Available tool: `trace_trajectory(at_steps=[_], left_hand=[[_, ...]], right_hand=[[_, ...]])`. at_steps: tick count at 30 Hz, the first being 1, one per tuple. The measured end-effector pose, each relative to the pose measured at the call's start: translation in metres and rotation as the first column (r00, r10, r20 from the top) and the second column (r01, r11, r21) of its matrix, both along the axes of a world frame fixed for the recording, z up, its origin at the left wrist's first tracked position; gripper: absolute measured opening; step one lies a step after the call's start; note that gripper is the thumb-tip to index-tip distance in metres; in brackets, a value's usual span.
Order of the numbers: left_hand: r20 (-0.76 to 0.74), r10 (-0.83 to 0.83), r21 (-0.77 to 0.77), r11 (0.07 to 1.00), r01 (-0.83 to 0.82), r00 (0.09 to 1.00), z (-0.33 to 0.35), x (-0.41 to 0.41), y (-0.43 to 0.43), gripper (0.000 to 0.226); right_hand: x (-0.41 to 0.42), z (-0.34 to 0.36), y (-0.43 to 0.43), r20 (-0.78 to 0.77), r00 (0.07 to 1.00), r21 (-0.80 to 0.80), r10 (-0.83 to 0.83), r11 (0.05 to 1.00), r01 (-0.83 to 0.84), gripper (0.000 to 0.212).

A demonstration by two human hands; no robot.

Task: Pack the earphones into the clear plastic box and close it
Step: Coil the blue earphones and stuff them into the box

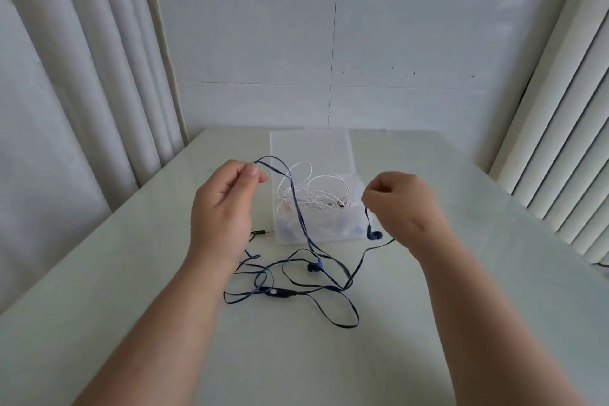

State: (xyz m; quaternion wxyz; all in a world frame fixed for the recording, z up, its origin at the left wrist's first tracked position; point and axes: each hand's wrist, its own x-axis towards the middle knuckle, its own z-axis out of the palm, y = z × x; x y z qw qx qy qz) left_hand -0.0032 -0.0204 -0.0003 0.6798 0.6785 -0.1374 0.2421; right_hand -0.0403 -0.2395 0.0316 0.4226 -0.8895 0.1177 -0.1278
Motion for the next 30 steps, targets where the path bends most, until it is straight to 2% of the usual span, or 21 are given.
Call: trace_trajectory(at_steps=[2,3,4,5,6,7,8,9,10,11,13,15,17,19,22,24,26,28,30], left_hand=[[0.023,-0.014,-0.009,1.000,0.014,1.000,0.000,0.000,0.000,0.023],[0.030,-0.023,-0.004,1.000,0.023,0.999,0.000,-0.001,0.000,0.024],[0.034,-0.030,0.003,1.000,0.030,0.999,0.000,-0.001,0.000,0.024],[0.036,-0.035,0.014,0.999,0.035,0.999,0.000,-0.001,0.000,0.025],[0.036,-0.037,0.024,0.999,0.036,0.999,-0.001,-0.001,-0.001,0.025],[0.037,-0.035,0.031,0.999,0.033,0.999,-0.001,0.000,-0.001,0.025],[0.039,-0.028,0.032,0.999,0.027,0.999,-0.001,0.000,-0.001,0.025],[0.041,-0.016,0.033,0.999,0.015,0.999,-0.002,0.001,-0.001,0.025],[0.043,0.002,0.032,0.999,-0.004,0.999,-0.002,0.001,0.000,0.025],[0.041,0.028,0.026,0.999,-0.029,0.999,-0.002,0.001,0.000,0.024],[0.015,0.105,-0.006,0.994,-0.105,0.994,-0.002,0.004,0.004,0.023],[-0.026,0.181,-0.049,0.982,-0.182,0.983,-0.002,0.007,0.008,0.023],[-0.039,0.187,-0.060,0.980,-0.189,0.982,-0.002,0.008,0.009,0.023],[-0.031,0.144,-0.038,0.989,-0.145,0.989,-0.003,0.008,0.006,0.024],[-0.014,0.079,-0.007,0.997,-0.079,0.997,-0.004,0.007,0.001,0.025],[-0.010,0.055,-0.012,0.998,-0.055,0.998,-0.004,0.006,0.000,0.025],[-0.010,0.053,-0.036,0.998,-0.053,0.999,-0.004,0.007,0.001,0.025],[-0.014,0.066,-0.056,0.996,-0.067,0.998,-0.005,0.008,0.003,0.025],[-0.018,0.074,-0.064,0.995,-0.075,0.997,-0.006,0.010,0.002,0.025]], right_hand=[[-0.001,-0.001,0.001,-0.139,0.990,-0.236,0.021,0.970,-0.054,0.012],[-0.001,-0.002,0.002,-0.155,0.988,-0.375,0.026,0.923,-0.083,0.010],[-0.001,-0.005,0.006,-0.103,0.993,-0.458,0.050,0.884,-0.092,0.009],[-0.001,-0.007,0.010,-0.001,0.995,-0.451,0.103,0.888,-0.092,0.011],[-0.002,-0.008,0.015,0.097,0.981,-0.309,0.166,0.942,-0.129,0.018],[-0.005,-0.007,0.022,0.147,0.959,-0.060,0.243,0.970,-0.236,0.029],[-0.006,-0.007,0.027,0.144,0.927,0.178,0.347,0.912,-0.370,0.038],[-0.009,-0.007,0.032,0.088,0.889,0.320,0.450,0.832,-0.453,0.042],[-0.010,-0.007,0.035,0.014,0.840,0.368,0.542,0.779,-0.508,0.041],[-0.011,-0.008,0.034,-0.054,0.788,0.383,0.613,0.742,-0.551,0.033],[-0.009,-0.009,0.030,-0.103,0.765,0.383,0.636,0.735,-0.559,0.011],[-0.005,-0.010,0.023,-0.072,0.810,0.422,0.582,0.754,-0.504,0.010],[-0.001,-0.013,0.021,-0.036,0.851,0.393,0.524,0.790,-0.471,0.007],[0.000,-0.017,0.028,-0.034,0.852,0.341,0.523,0.807,-0.482,0.011],[0.001,-0.025,0.047,-0.077,0.845,0.292,0.530,0.822,-0.489,0.039],[0.001,-0.031,0.054,-0.118,0.854,0.187,0.507,0.856,-0.482,0.051],[0.002,-0.033,0.054,-0.162,0.837,0.126,0.522,0.853,-0.507,0.036],[-0.001,-0.030,0.052,-0.166,0.787,0.212,0.594,0.801,-0.560,0.019],[-0.003,-0.026,0.050,-0.143,0.737,0.387,0.661,0.723,-0.573,0.029]])
